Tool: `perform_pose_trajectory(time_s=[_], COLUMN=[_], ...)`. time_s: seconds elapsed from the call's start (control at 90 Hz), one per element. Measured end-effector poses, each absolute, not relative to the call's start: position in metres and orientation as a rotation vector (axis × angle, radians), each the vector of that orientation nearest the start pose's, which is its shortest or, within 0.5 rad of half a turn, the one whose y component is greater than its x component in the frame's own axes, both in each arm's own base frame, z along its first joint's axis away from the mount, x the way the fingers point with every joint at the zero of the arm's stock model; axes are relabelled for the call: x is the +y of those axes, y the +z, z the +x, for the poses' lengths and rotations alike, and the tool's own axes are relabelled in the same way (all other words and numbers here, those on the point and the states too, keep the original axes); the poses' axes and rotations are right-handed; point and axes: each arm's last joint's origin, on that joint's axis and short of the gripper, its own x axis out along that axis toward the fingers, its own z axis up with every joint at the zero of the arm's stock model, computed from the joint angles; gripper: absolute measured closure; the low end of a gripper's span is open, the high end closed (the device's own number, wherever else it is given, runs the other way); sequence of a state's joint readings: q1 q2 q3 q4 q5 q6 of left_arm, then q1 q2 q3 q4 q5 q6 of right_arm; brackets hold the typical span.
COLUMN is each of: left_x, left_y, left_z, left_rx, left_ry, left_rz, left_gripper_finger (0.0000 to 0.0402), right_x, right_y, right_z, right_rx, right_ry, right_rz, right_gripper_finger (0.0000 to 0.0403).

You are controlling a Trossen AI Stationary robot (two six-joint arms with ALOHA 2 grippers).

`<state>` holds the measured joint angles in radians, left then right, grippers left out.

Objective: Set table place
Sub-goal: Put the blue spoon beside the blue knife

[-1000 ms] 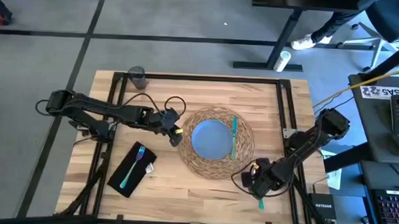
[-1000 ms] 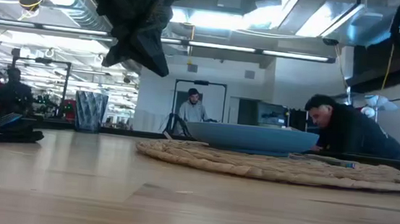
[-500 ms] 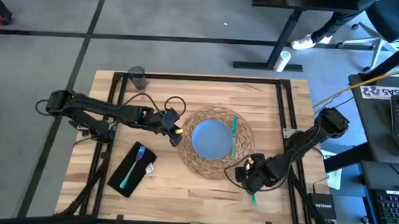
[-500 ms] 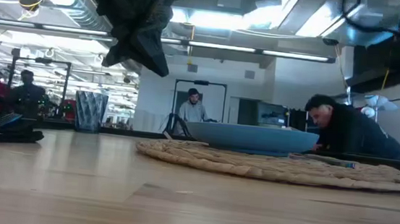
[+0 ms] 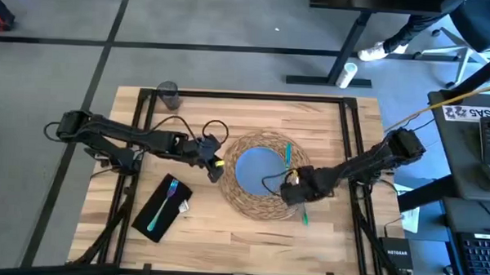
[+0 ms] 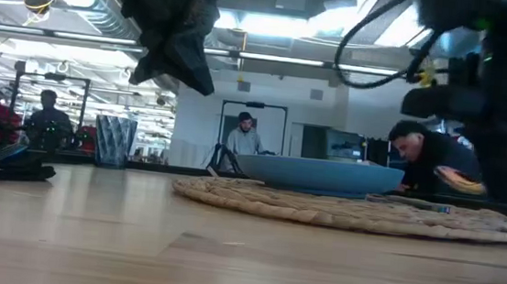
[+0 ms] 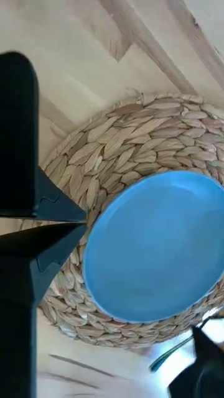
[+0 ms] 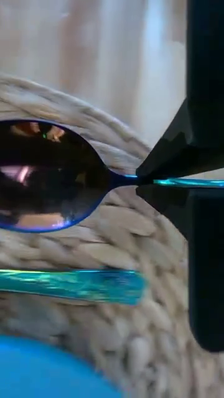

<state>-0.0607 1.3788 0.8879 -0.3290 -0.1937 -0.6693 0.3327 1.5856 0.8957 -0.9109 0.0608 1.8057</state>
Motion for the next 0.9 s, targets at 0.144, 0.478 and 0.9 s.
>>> perform_pose_trajectory(time_s=[0.144,0.478,0.9], left_x=[-0.015,-0.021,-0.022], left_y=[0.23,0.231,0.232], left_z=[0.279,0.28,0.281], left_rx=[0.738,0.73,0.717], left_ry=[0.378,0.358,0.348], left_rz=[-0.524,-0.525,-0.523], left_gripper_finger=[0.0402,0.0402,0.0402], right_x=[0.058,0.014,-0.006], right_y=[0.159,0.164,0.157], right_z=[0.239,0.245,0.227], right_rx=[1.229,1.168,1.166], right_ry=[-1.179,-1.161,-1.195], right_rz=[1.066,1.089,1.161], right_gripper_finger=[0.0402,0.0402,0.0402])
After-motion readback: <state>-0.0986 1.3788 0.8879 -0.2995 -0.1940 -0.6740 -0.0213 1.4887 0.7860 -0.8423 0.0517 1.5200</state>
